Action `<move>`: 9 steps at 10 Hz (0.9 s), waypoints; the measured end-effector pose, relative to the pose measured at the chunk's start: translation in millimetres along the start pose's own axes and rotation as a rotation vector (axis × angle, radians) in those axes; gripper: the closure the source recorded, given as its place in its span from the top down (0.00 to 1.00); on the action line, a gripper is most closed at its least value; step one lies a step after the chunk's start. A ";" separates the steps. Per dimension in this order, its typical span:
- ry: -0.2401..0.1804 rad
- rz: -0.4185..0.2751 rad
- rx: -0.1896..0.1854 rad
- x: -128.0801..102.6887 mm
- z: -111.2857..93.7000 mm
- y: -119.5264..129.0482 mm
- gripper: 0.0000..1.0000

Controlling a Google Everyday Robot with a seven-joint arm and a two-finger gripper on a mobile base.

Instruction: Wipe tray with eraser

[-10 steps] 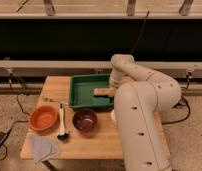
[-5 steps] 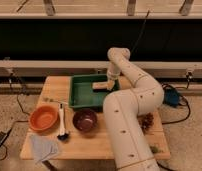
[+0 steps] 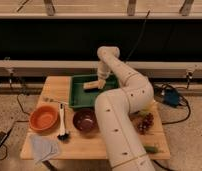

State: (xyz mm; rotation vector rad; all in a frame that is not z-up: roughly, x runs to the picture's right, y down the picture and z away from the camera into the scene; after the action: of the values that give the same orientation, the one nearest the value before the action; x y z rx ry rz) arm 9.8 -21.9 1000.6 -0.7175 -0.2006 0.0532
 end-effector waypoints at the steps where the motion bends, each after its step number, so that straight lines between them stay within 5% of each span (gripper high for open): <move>1: -0.013 -0.021 -0.003 -7.3 1.1 6.0 0.00; 5: -0.036 -0.060 -0.040 -7.5 6.4 49.5 0.00; 9: -0.013 0.011 -0.049 42.2 4.9 58.4 0.00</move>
State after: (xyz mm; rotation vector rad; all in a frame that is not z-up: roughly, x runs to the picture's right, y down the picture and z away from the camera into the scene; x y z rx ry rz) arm 51.3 30.2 972.8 -0.7674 -0.2111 0.0638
